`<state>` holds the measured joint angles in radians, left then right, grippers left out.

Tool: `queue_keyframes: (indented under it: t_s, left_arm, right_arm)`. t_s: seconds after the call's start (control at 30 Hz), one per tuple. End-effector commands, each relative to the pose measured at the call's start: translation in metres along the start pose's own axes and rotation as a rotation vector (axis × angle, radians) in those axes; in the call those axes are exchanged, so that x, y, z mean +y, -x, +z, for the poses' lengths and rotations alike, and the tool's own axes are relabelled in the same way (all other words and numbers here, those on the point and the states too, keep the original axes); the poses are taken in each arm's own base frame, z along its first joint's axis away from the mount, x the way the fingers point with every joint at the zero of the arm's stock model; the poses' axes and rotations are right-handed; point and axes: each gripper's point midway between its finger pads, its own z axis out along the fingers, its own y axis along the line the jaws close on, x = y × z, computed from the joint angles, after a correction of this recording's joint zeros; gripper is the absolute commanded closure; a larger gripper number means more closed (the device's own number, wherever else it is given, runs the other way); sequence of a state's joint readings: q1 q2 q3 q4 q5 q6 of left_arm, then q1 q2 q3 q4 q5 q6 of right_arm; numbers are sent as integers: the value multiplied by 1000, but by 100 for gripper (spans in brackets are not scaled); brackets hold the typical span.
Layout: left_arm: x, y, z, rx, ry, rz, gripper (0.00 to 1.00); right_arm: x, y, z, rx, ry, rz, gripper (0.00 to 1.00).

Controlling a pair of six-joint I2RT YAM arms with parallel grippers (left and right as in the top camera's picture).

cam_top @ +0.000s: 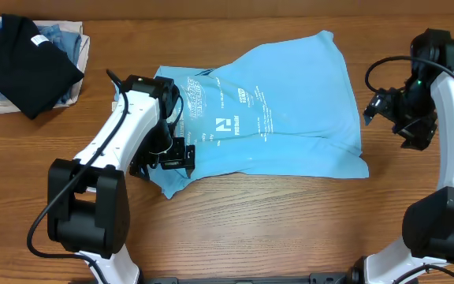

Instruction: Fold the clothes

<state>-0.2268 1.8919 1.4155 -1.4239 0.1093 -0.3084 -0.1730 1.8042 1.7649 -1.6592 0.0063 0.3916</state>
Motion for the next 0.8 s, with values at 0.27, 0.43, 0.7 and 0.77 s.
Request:
queue_keyframes:
  t_s: [0.27,0.43,0.7,0.77]
  left_arm:
    - [13,-7,47,26,31,-68,9]
    - [13,-3,51,9,26,-66,12]
    - [10,6,52,-30,11,-65,18]
    - [9,7,52,-33,11,-65,23]
  right_arm:
    - [11,-8,76,58,35,-8,32]
    - [19,-8,104,59,86,22,33]
    - [7,-11,149,55,87,175,28]
    - [1,-14,157,63,88,194,30]
